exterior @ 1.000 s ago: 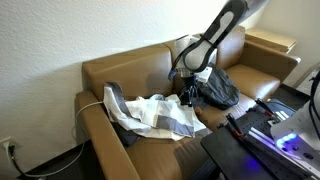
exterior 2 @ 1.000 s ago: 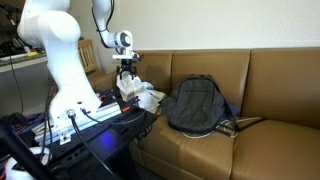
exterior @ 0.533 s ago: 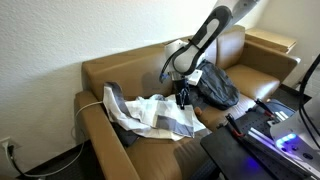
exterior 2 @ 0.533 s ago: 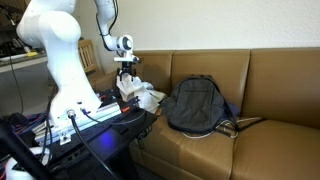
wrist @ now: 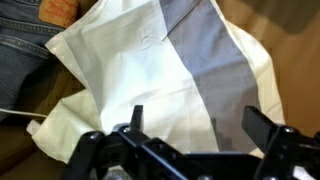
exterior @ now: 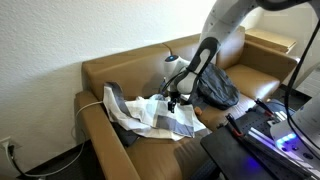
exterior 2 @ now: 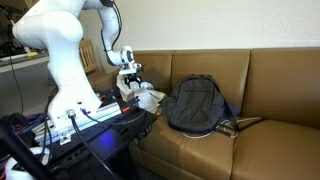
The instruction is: Place the white cloth on the armest
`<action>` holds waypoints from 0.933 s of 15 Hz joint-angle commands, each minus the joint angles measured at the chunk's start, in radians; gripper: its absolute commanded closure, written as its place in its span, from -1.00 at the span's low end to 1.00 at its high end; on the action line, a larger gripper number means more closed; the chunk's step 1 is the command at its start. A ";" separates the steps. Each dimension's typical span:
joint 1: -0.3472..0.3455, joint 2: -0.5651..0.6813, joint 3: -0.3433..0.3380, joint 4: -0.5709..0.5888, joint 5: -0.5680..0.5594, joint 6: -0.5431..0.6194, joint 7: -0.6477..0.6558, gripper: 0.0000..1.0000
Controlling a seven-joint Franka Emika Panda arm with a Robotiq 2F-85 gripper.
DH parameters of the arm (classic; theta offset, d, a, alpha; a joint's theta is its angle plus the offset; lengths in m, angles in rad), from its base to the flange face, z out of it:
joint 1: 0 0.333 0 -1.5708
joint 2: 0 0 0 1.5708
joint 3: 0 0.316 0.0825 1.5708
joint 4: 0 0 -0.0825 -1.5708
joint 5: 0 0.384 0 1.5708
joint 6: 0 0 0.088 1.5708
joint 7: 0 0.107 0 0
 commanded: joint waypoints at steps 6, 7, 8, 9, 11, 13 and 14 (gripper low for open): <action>0.074 0.387 -0.088 0.403 0.072 0.093 0.097 -1.00; 0.074 0.414 -0.089 0.436 0.080 0.082 0.098 -1.00; 0.074 0.439 -0.090 0.469 0.084 0.059 0.091 -1.00; 0.073 0.455 -0.088 0.492 0.087 0.046 0.086 -0.50; 0.066 0.479 -0.084 0.532 0.089 0.017 0.080 -0.32; 0.061 0.494 -0.079 0.563 0.092 0.001 0.084 -0.05; 0.057 0.495 -0.075 0.571 0.096 -0.003 0.084 0.07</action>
